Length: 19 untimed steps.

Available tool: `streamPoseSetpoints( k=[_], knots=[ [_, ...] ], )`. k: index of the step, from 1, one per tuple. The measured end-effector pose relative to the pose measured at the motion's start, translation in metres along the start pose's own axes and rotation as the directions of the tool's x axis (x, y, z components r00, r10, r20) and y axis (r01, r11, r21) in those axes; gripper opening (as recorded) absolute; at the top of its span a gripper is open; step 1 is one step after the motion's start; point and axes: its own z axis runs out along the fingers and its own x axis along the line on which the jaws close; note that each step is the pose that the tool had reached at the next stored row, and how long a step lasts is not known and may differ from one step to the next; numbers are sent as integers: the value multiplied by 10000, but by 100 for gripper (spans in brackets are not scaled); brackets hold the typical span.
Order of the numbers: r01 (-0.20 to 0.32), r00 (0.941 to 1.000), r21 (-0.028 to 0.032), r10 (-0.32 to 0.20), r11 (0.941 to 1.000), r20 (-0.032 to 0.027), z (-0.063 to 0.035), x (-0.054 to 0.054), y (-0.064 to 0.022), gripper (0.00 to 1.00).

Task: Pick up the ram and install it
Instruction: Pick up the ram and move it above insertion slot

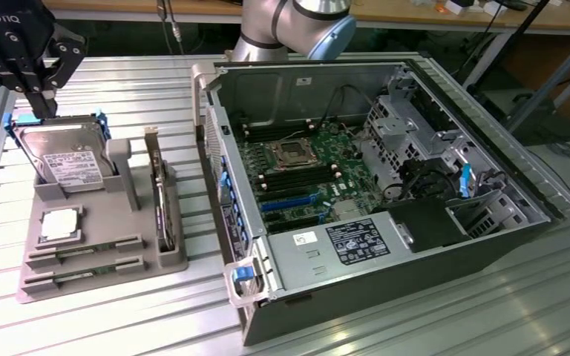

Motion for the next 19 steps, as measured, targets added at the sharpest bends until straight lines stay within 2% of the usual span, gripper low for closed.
streamPoseSetpoints(
  k=[2,3,4,6,19],
  knots=[
    [-6,10000,-1,6,10000,1,0,-1,-23,10],
    [-10,10000,0,10,10000,-1,2,-5,-75,10],
    [-9,10000,-2,9,10000,0,48,-7,-136,10],
    [-10,10000,0,10,10000,-3,163,-6,-181,10],
    [-5,10000,-2,5,10000,2,464,-6,-237,10]
  ],
)
